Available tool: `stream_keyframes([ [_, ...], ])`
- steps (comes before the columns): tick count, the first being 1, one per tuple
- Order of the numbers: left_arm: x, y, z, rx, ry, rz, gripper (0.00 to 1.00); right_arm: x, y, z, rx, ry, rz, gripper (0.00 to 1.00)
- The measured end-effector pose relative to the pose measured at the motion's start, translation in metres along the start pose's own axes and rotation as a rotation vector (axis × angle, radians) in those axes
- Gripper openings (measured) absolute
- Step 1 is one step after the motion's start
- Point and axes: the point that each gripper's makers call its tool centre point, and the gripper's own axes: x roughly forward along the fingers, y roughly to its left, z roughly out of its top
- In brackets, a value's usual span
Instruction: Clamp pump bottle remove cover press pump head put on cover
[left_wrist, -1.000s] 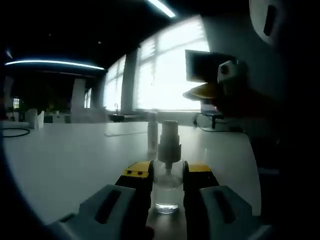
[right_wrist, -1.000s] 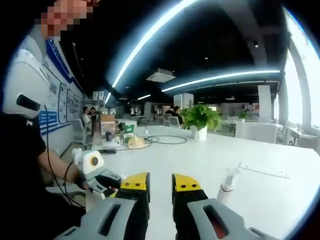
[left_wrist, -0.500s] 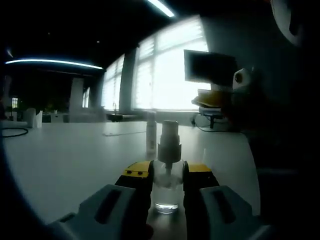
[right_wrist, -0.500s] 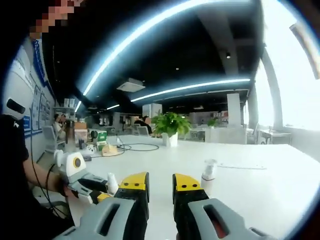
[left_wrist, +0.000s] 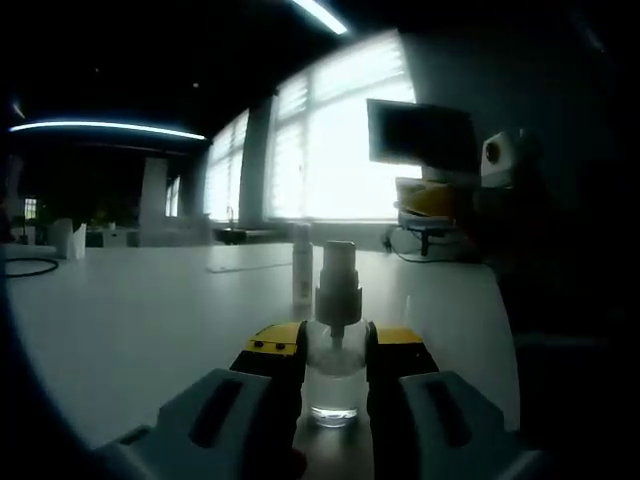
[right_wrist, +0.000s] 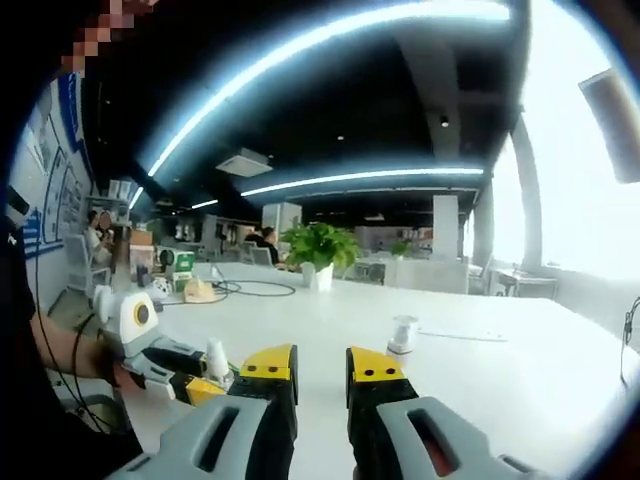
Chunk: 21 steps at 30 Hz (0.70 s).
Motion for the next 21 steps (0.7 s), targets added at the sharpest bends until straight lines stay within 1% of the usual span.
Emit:
stream_keyframes([
  [5, 0.001, 0.000, 0.000, -0.006, 0.000, -0.007, 0.15, -0.002, -0.007, -0.002, 0.012, 0.002, -0.072, 0.14],
  [7, 0.002, 0.001, 0.000, -0.016, 0.001, -0.006, 0.15, 0.000, -0.010, -0.004, 0.039, 0.000, -0.102, 0.14],
  [8, 0.002, 0.001, 0.000, -0.016, 0.001, -0.007, 0.15, 0.000, -0.012, -0.005, 0.039, -0.003, -0.126, 0.14],
  [11, 0.002, 0.000, 0.000, -0.010, 0.001, -0.012, 0.15, 0.001, -0.013, -0.010, 0.047, 0.000, -0.156, 0.14],
  [12, 0.001, 0.000, 0.000, -0.011, 0.001, -0.014, 0.15, 0.001, -0.015, -0.013, 0.052, 0.002, -0.182, 0.14],
  [17, 0.004, 0.001, -0.002, -0.011, 0.003, -0.014, 0.15, -0.004, -0.013, -0.027, 0.071, 0.017, -0.233, 0.14],
  [21, 0.004, 0.000, -0.003, -0.009, 0.003, -0.016, 0.15, -0.015, -0.014, -0.038, 0.103, 0.003, -0.306, 0.14],
])
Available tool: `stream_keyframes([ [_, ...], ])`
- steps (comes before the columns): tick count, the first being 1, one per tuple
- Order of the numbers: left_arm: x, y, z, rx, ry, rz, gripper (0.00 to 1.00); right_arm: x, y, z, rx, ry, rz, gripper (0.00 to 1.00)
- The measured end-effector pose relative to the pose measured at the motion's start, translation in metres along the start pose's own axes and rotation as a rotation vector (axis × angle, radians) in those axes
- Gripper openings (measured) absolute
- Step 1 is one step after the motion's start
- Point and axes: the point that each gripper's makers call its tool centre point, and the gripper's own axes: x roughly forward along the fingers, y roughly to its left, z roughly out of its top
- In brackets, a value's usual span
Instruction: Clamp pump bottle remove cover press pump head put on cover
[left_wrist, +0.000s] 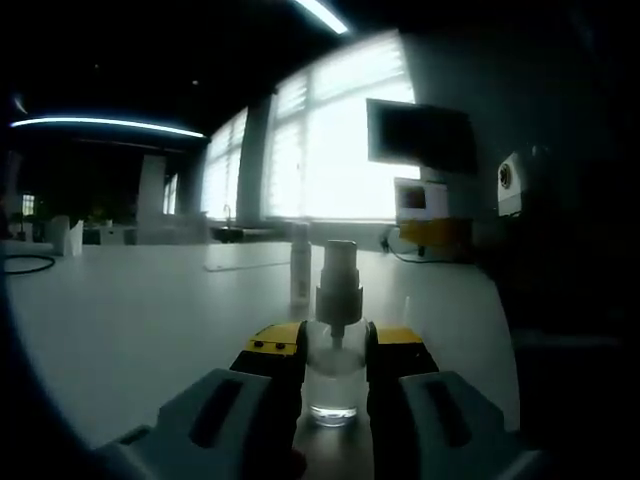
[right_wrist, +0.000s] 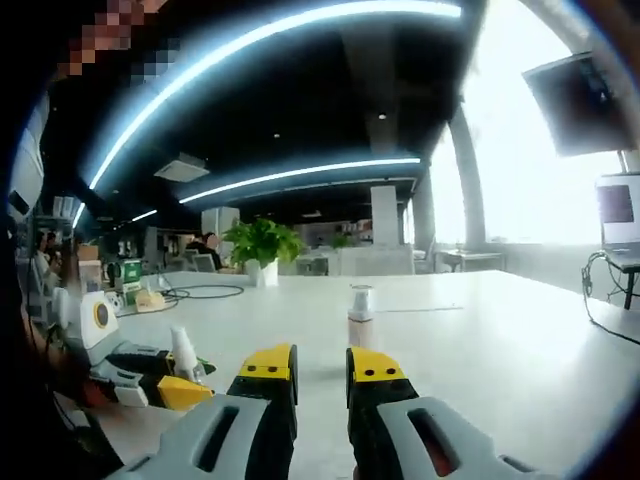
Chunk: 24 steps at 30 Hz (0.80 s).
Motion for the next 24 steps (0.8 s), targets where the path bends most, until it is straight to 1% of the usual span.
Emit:
stream_keyframes([
  [3, 0.000, -0.001, -0.001, -0.001, 0.000, -0.011, 0.15, -0.007, -0.002, -0.006, -0.007, 0.001, -0.038, 0.14],
  [6, 0.000, -0.004, 0.000, 0.006, -0.001, -0.017, 0.15, -0.010, -0.004, -0.010, 0.002, 0.011, -0.039, 0.14],
  [10, -0.001, -0.003, 0.000, 0.009, -0.001, -0.017, 0.15, -0.011, -0.002, -0.014, -0.015, 0.034, -0.020, 0.14],
  [12, -0.002, -0.003, 0.000, 0.016, -0.001, -0.009, 0.15, -0.010, -0.004, -0.017, -0.010, 0.042, -0.008, 0.14],
  [15, -0.002, -0.002, 0.000, 0.017, -0.001, -0.006, 0.15, -0.008, -0.004, -0.024, -0.012, 0.065, 0.029, 0.15],
  [17, -0.002, -0.002, 0.000, 0.018, -0.002, -0.007, 0.15, -0.007, -0.003, -0.028, -0.034, 0.078, 0.060, 0.15],
  [19, -0.003, 0.000, 0.000, 0.023, -0.002, 0.009, 0.15, -0.008, -0.001, -0.030, -0.032, 0.086, 0.084, 0.15],
  [20, -0.003, 0.001, 0.001, 0.024, -0.002, 0.018, 0.15, -0.007, -0.006, -0.032, -0.024, 0.085, 0.096, 0.15],
  [22, -0.004, 0.003, 0.001, 0.027, -0.002, 0.024, 0.15, -0.009, -0.009, -0.032, -0.022, 0.073, 0.095, 0.15],
  [24, -0.004, 0.002, 0.001, 0.025, -0.001, 0.022, 0.15, -0.011, -0.017, -0.035, -0.032, 0.062, 0.078, 0.14],
])
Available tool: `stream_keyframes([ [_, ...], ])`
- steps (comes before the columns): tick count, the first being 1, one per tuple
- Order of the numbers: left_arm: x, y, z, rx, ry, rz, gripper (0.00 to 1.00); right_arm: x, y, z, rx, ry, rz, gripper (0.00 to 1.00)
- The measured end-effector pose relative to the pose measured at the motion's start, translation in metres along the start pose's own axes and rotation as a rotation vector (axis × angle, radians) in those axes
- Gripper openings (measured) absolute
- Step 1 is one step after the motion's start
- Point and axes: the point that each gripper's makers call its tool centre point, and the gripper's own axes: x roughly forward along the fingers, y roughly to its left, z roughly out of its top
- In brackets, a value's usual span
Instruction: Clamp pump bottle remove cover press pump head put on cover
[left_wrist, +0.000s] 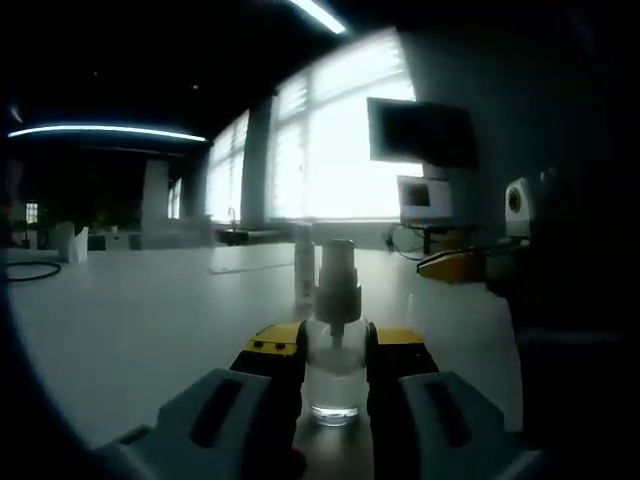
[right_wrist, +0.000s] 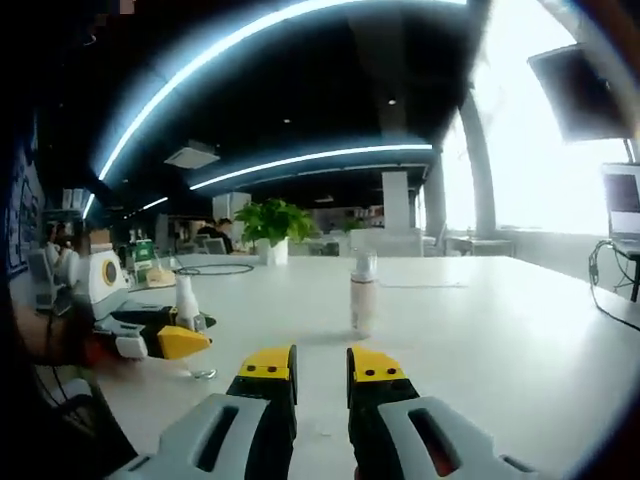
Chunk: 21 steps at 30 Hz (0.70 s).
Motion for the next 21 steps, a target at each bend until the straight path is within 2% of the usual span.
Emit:
stream_keyframes([
  [3, 0.001, -0.002, 0.001, -0.001, 0.000, -0.005, 0.15, -0.004, -0.009, -0.006, 0.063, -0.009, -0.004, 0.14],
  [8, 0.002, -0.005, 0.001, 0.003, 0.001, -0.019, 0.15, -0.010, -0.004, -0.006, 0.070, -0.030, -0.012, 0.15],
  [10, 0.002, -0.006, 0.001, 0.004, 0.001, -0.029, 0.15, -0.009, -0.004, -0.006, 0.027, -0.033, -0.029, 0.15],
  [13, 0.002, -0.009, 0.001, 0.009, 0.000, -0.035, 0.15, -0.008, 0.000, -0.009, 0.020, -0.025, -0.026, 0.15],
  [17, 0.001, -0.009, 0.001, 0.010, 0.000, -0.035, 0.15, -0.004, 0.007, -0.011, -0.044, 0.011, -0.023, 0.16],
  [18, 0.001, -0.009, 0.001, 0.010, 0.001, -0.036, 0.15, -0.001, 0.002, -0.013, -0.056, 0.024, -0.019, 0.16],
  [21, 0.001, -0.009, 0.001, 0.010, 0.001, -0.035, 0.15, 0.002, 0.003, -0.016, -0.046, 0.041, -0.014, 0.16],
])
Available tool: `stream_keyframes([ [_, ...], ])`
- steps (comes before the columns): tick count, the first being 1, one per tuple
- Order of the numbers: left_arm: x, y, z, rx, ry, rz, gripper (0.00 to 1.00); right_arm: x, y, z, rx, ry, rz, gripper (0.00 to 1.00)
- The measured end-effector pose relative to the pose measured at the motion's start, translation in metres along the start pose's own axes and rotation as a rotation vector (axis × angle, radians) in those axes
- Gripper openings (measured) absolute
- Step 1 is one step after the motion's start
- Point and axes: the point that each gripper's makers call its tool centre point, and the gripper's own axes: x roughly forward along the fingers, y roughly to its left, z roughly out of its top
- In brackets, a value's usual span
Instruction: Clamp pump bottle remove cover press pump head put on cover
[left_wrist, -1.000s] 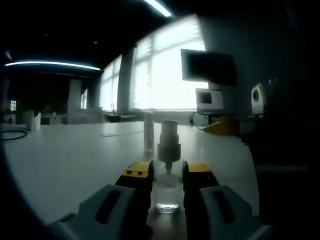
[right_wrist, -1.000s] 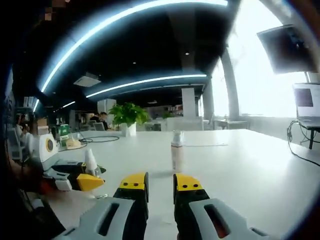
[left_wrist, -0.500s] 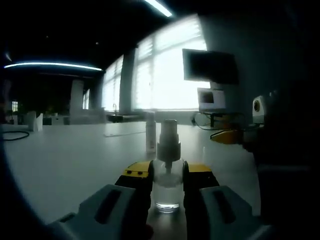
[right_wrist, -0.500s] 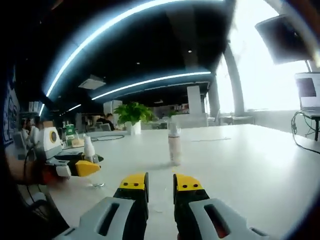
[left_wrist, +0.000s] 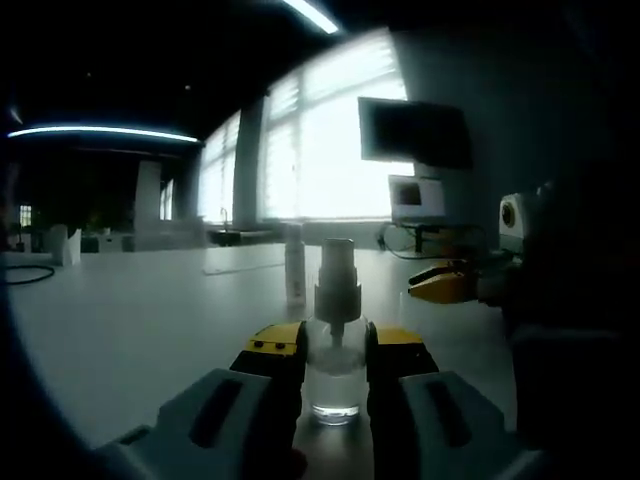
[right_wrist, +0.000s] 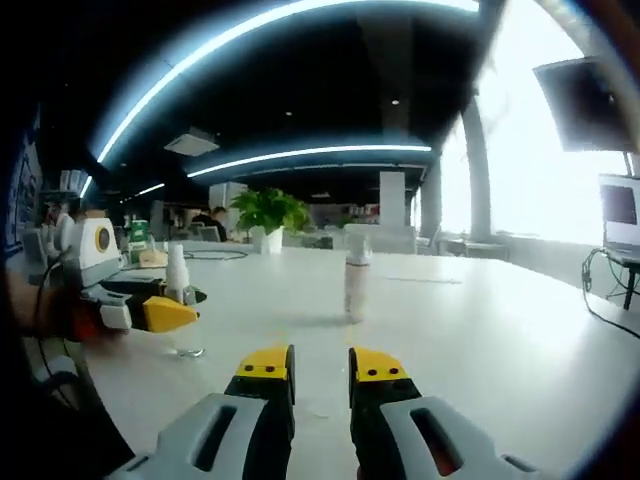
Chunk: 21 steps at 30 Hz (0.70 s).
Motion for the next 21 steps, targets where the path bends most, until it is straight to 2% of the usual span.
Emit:
stream_keyframes([
  [6, 0.000, 0.000, 0.000, 0.003, 0.001, 0.003, 0.15, 0.003, 0.000, -0.020, -0.019, 0.064, 0.007, 0.16],
  [7, 0.000, 0.000, 0.000, 0.003, 0.001, 0.003, 0.15, 0.003, -0.002, -0.020, -0.046, 0.064, 0.002, 0.15],
  [9, 0.000, 0.000, 0.000, 0.003, 0.001, 0.002, 0.15, 0.003, 0.001, -0.020, -0.029, 0.071, 0.006, 0.15],
  [16, 0.000, 0.001, 0.000, 0.003, 0.002, 0.003, 0.15, 0.006, 0.003, -0.031, -0.066, 0.125, 0.015, 0.15],
  [21, 0.000, 0.001, -0.001, 0.005, 0.003, 0.001, 0.15, 0.004, 0.004, -0.031, -0.073, 0.126, 0.013, 0.12],
])
